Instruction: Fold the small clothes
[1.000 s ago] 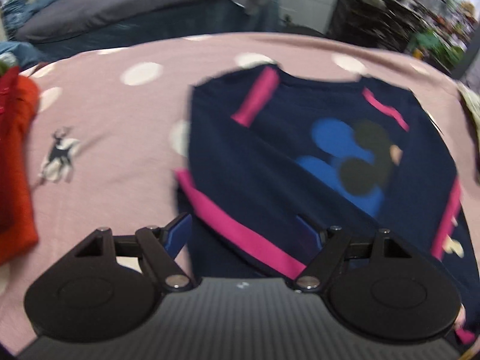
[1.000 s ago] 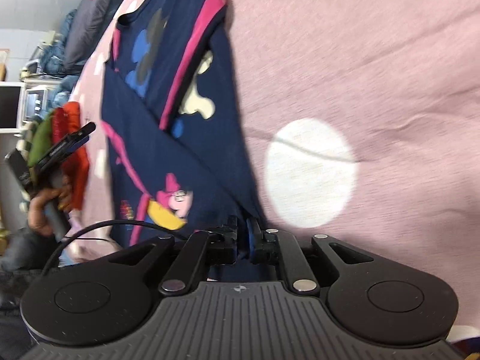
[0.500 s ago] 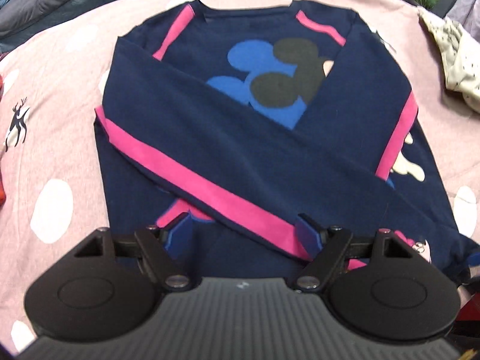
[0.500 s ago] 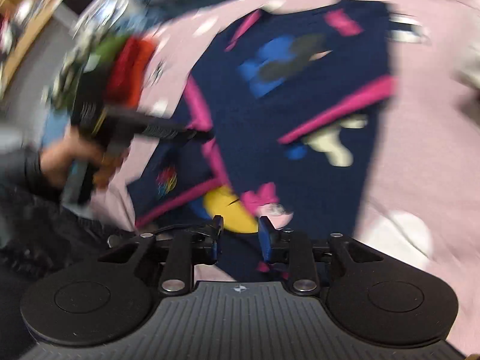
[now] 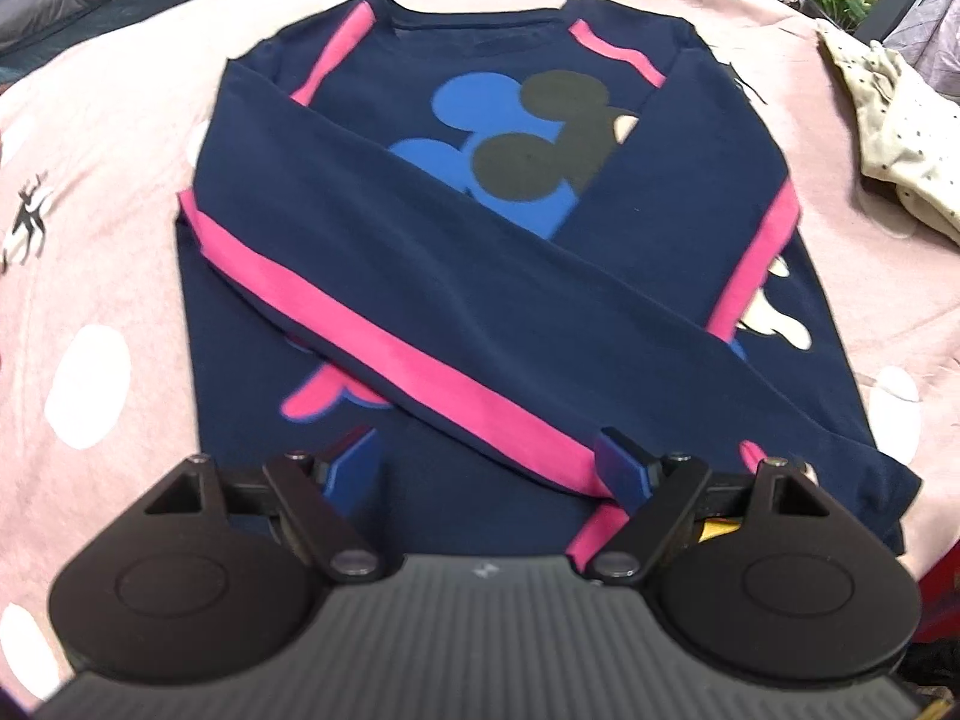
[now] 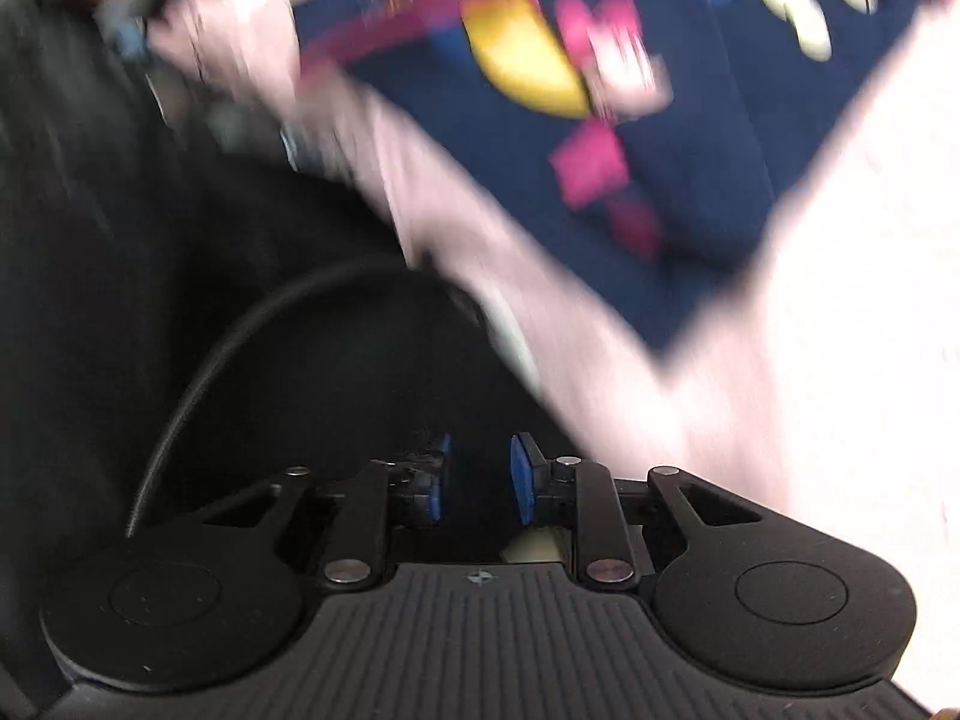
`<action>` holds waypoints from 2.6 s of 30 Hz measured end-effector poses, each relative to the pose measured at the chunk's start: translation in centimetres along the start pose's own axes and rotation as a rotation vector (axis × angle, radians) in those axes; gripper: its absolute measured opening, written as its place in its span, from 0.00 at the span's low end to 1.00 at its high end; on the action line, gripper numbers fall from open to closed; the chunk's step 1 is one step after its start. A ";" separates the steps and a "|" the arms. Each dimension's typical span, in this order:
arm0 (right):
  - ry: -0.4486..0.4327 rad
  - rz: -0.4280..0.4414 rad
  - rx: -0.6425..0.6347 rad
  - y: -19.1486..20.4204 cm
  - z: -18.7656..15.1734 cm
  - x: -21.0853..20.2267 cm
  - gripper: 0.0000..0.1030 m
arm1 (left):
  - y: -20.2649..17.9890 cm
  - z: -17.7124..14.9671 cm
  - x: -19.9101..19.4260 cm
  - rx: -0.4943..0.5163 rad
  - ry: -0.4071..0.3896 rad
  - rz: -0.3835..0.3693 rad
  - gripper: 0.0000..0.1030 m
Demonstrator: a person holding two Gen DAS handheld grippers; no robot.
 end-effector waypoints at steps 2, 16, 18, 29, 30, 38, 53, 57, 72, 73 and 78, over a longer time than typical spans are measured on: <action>-0.005 -0.243 0.003 -2.6 -1.1 0.0 0.43 | -0.4 -0.4 0.1 -0.004 0.004 -0.008 0.77; -0.488 -0.315 -0.030 2.6 7.8 -2.2 0.42 | 1.1 -1.5 -0.6 -0.013 0.014 0.064 0.80; -0.426 -0.412 -0.067 2.0 7.7 -0.7 0.44 | 1.8 -1.7 -0.6 -0.027 0.019 0.074 0.80; -0.314 -0.314 -0.148 2.4 3.7 -0.9 0.03 | 5.0 -3.6 -1.7 -0.058 0.045 0.080 0.81; -0.302 -0.301 -0.131 1.9 3.4 -0.8 0.09 | 5.7 -3.5 -1.9 -0.051 0.044 0.095 0.81; -0.473 -0.214 0.085 -3.8 7.1 -7.8 0.56 | 13.8 5.0 -5.2 -0.067 -0.110 0.203 0.86; -0.763 -0.337 0.560 -28.2 23.6 -13.5 0.73 | 19.3 24.5 3.5 0.150 -0.238 0.225 0.95; -0.755 -0.296 0.598 -30.0 24.7 -12.4 0.72 | 19.5 26.6 6.7 0.118 -0.230 0.145 0.92; -0.895 -0.231 0.586 -30.4 26.7 -13.2 0.13 | 15.4 27.6 10.7 0.269 -0.174 -0.080 0.07; -0.911 -0.221 0.585 -30.1 26.6 -13.6 0.12 | 15.2 27.3 10.1 0.272 -0.184 -0.089 0.06; -0.979 -0.099 0.485 -26.0 25.1 -16.9 0.12 | 13.6 24.2 4.0 0.303 -0.242 -0.141 0.06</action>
Point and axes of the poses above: each gripper's, at about its wrist camera, not at the fingertips, and x roughly the way its jaws point, y to its left, z to its top, the point moved 8 cm from there along x, roughly the way its jaws point, and after that the axes turned 8 degrees about -z, right-handed, at the moved point
